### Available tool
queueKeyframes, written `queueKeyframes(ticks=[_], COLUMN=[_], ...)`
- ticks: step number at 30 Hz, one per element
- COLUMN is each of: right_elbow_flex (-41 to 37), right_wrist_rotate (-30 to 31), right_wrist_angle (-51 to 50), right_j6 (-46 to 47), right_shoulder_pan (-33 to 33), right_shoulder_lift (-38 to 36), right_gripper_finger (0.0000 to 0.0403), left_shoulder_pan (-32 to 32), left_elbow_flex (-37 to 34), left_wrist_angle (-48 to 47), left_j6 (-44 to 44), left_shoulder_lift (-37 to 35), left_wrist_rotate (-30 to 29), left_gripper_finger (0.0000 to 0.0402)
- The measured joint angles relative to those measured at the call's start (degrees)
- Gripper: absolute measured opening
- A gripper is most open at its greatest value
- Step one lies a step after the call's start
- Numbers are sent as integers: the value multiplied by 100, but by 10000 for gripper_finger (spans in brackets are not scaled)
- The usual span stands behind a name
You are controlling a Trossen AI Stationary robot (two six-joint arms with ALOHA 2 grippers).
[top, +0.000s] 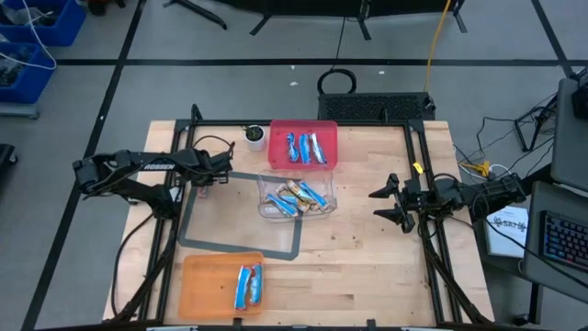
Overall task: Pick and place Granola Bars by type
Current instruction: Put the red granola bar into the orange bin
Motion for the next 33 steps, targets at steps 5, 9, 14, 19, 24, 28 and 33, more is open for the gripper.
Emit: queueKeyframes(ticks=[5,9,14,19,24,28,33], right_elbow_flex=[0,-2,-2,-2,-2,-2,-2], right_wrist_rotate=[1,1,1,1,1,-1,-1], right_wrist_angle=[0,0,0,0,0,0,0], right_j6=[0,0,-1,-2,0,0,-1], right_shoulder_pan=[0,0,1,0,0,0,1], right_shoulder_lift=[0,0,-2,0,-2,-2,-1], right_gripper_finger=[267,267,267,267,267,267,267], left_shoulder_pan=[0,5,0,-2,-98,-337,-703], left_elbow_flex=[7,92,445,1085,2048,2956,3984], left_wrist_angle=[-29,-85,-351,-979,-1730,-2611,-3519], left_j6=[62,208,358,536,792,798,845], left_shoulder_lift=[0,-6,-11,-11,-11,-17,-17], left_wrist_rotate=[9,44,66,-195,-436,-535,-506], left_gripper_finger=[9,7,6,5,5,5,5])
